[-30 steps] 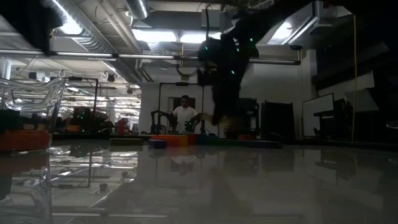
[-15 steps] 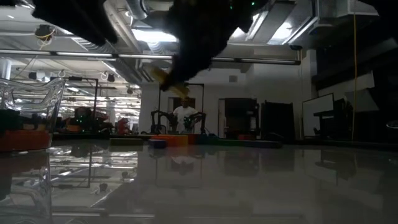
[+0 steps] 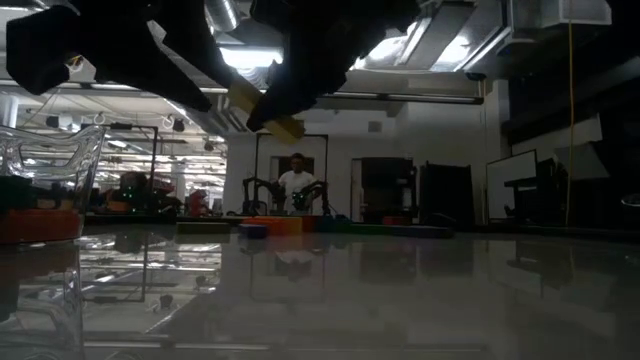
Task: Sort blocks by size
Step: Put the large yellow wooden block into the left transparent bin
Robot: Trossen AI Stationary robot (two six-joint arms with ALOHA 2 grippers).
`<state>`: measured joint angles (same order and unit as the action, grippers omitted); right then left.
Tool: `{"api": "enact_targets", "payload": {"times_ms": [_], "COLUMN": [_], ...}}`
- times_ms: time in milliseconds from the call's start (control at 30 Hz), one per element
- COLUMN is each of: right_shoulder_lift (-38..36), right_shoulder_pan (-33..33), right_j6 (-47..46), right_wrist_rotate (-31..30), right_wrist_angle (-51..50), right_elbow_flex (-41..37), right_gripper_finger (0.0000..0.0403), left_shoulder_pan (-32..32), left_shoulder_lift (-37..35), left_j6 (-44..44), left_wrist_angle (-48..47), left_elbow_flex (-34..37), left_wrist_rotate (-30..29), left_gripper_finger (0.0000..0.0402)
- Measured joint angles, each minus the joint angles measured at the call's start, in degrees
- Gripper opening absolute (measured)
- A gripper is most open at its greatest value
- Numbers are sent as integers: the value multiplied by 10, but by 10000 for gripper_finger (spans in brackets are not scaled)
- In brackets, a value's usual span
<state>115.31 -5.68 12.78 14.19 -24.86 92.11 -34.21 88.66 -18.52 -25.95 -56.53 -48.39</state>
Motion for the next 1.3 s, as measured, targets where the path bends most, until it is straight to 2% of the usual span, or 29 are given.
{"api": "enact_targets", "payload": {"times_ms": [233, 533, 900, 1167, 1300], "right_shoulder_lift": [0, 0, 0, 0, 0], "right_shoulder_pan": [0, 1, 1, 1, 1], "right_j6": [-38, -51, -66, -66, -66], "right_wrist_rotate": [5, 5, 39, 39, 40], "right_wrist_angle": [-16, -21, 17, 17, 15], "right_elbow_flex": [0, 1, 1, 1, 1], "right_gripper_finger": [120, 112, 114, 118, 118], "left_shoulder_pan": [-7, -13, 19, 21, 21], "left_shoulder_lift": [3, 2, 2, 2, 2], "left_j6": [-11, -13, -16, -32, -34], "left_wrist_angle": [14, 19, 32, 42, 55], "left_elbow_flex": [0, 0, 0, 0, 0], "left_wrist_rotate": [-13, -19, -14, -11, 15], "left_gripper_finger": [163, 163, 162, 100, 70]}}
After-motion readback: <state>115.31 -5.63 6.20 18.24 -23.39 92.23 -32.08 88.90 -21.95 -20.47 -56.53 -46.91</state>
